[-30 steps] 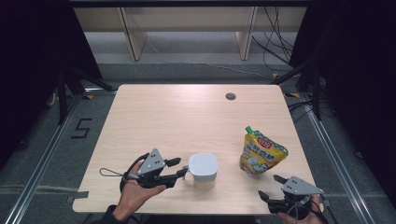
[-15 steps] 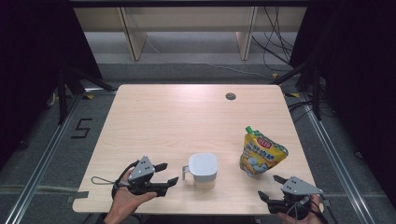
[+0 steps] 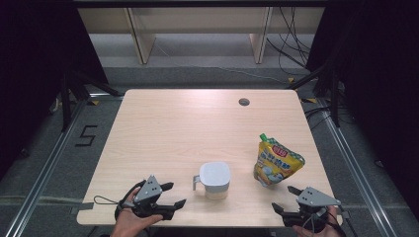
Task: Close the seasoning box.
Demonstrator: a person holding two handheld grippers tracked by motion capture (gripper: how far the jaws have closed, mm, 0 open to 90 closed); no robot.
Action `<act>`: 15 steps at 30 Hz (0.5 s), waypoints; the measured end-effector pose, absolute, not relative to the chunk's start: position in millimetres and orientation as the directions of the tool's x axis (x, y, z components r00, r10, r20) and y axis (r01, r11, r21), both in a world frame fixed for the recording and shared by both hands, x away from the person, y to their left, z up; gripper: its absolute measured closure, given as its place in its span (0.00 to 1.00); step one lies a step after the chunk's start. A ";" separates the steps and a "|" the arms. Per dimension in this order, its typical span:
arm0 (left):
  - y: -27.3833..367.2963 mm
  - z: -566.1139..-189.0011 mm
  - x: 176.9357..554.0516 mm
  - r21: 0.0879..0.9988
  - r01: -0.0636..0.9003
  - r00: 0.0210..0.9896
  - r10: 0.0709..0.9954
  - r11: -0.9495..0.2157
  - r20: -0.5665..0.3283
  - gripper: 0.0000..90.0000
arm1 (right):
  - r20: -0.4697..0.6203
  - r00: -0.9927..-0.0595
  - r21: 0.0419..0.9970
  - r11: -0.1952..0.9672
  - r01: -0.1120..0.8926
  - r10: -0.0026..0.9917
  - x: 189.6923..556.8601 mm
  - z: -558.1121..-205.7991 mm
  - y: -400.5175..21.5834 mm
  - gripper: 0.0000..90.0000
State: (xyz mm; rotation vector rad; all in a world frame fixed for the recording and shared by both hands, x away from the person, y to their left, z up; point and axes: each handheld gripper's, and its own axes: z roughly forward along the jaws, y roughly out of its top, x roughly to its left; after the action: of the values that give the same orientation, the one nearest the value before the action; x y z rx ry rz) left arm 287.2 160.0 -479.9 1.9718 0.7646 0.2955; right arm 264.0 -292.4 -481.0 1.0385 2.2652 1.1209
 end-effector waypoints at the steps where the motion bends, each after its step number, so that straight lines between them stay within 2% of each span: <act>1: 160.4 -480.1 286.0 0.845 0.399 0.773 0.627 -0.355 -0.101 0.32 | -0.032 -0.646 0.810 0.398 0.430 0.762 264.4 -481.4 -291.8 0.25; 3: 159.8 -482.3 284.8 0.844 0.398 0.775 0.624 -0.359 -0.100 0.32 | -0.043 -0.651 0.808 0.409 0.423 0.758 265.0 -480.8 -292.7 0.25; 5: 161.0 -484.8 284.1 0.828 0.384 0.786 0.615 -0.408 -0.061 0.32 | -0.030 -0.652 0.804 0.405 0.434 0.758 264.5 -480.7 -292.1 0.25; 6: 160.4 -485.7 281.8 0.831 0.410 0.771 0.629 -0.375 -0.097 0.31 | -0.029 -0.654 0.804 0.407 0.434 0.756 264.6 -480.7 -292.2 0.25; 8: 161.3 -486.1 281.3 0.838 0.409 0.766 0.635 -0.361 -0.100 0.30 | -0.033 -0.655 0.804 0.410 0.431 0.755 264.5 -480.4 -292.5 0.25; 15: 156.9 -488.2 277.8 0.831 0.387 0.781 0.622 -0.399 -0.065 0.24 | 0.003 -0.675 0.807 0.397 0.438 0.738 264.8 -481.1 -290.1 0.22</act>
State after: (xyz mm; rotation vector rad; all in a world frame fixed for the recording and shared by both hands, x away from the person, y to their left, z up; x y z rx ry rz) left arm 277.8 156.9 -488.2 2.0383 0.7526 0.3175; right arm 264.8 -290.1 -481.1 1.0171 2.3047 1.1708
